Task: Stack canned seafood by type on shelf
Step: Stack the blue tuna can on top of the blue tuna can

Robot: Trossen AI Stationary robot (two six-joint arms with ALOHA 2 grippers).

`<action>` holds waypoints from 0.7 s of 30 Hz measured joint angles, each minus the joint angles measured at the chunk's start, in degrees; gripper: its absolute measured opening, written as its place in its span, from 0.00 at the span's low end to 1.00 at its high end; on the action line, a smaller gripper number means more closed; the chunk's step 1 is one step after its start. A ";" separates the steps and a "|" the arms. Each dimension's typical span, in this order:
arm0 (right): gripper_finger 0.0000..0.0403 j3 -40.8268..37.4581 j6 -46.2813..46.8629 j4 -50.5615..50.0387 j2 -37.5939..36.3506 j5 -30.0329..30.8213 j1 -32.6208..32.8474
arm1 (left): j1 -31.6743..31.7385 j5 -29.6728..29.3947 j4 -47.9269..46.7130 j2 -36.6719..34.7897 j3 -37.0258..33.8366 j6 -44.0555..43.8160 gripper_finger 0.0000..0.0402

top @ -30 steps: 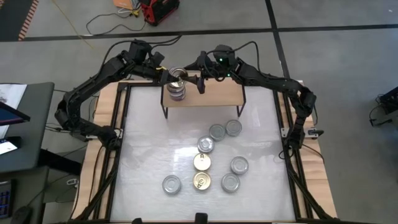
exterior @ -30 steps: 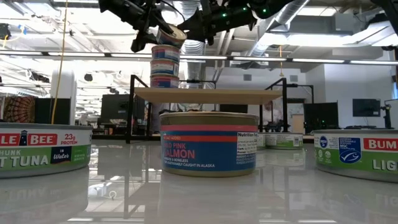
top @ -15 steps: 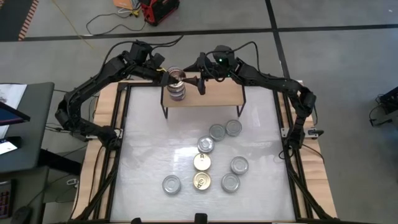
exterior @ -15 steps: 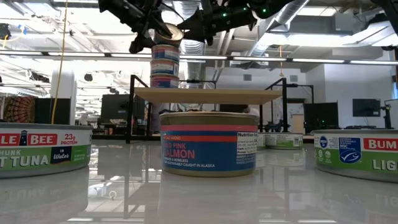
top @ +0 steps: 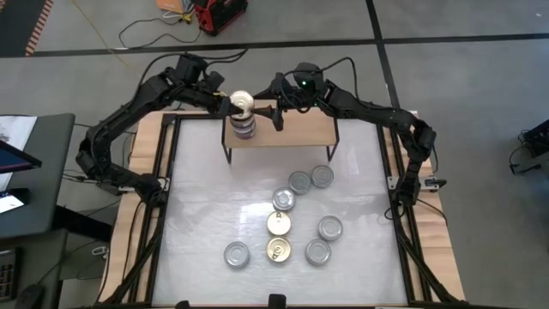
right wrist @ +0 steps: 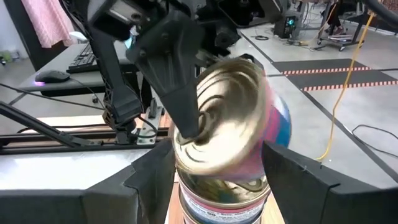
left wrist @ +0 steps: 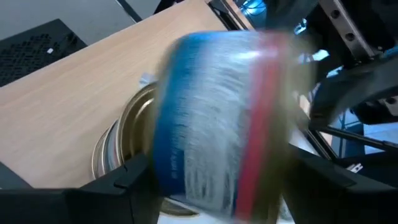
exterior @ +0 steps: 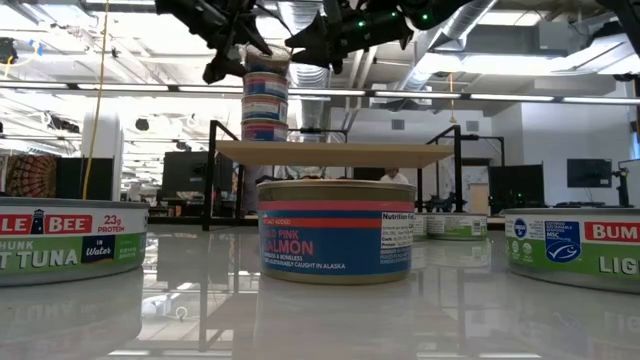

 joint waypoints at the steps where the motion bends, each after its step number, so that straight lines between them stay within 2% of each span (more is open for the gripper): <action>1: 0.66 0.00 0.02 0.02 0.00 -0.01 0.00 | 0.00 0.00 -0.38 -0.02 0.30 0.19 0.66; 10: 0.66 0.00 0.02 0.15 0.00 0.02 0.00 | 0.15 -1.20 -1.54 0.00 0.59 1.28 0.66; 21: 0.66 0.00 0.04 0.15 0.00 0.03 0.00 | 2.58 0.02 -3.48 -0.07 0.63 3.93 0.66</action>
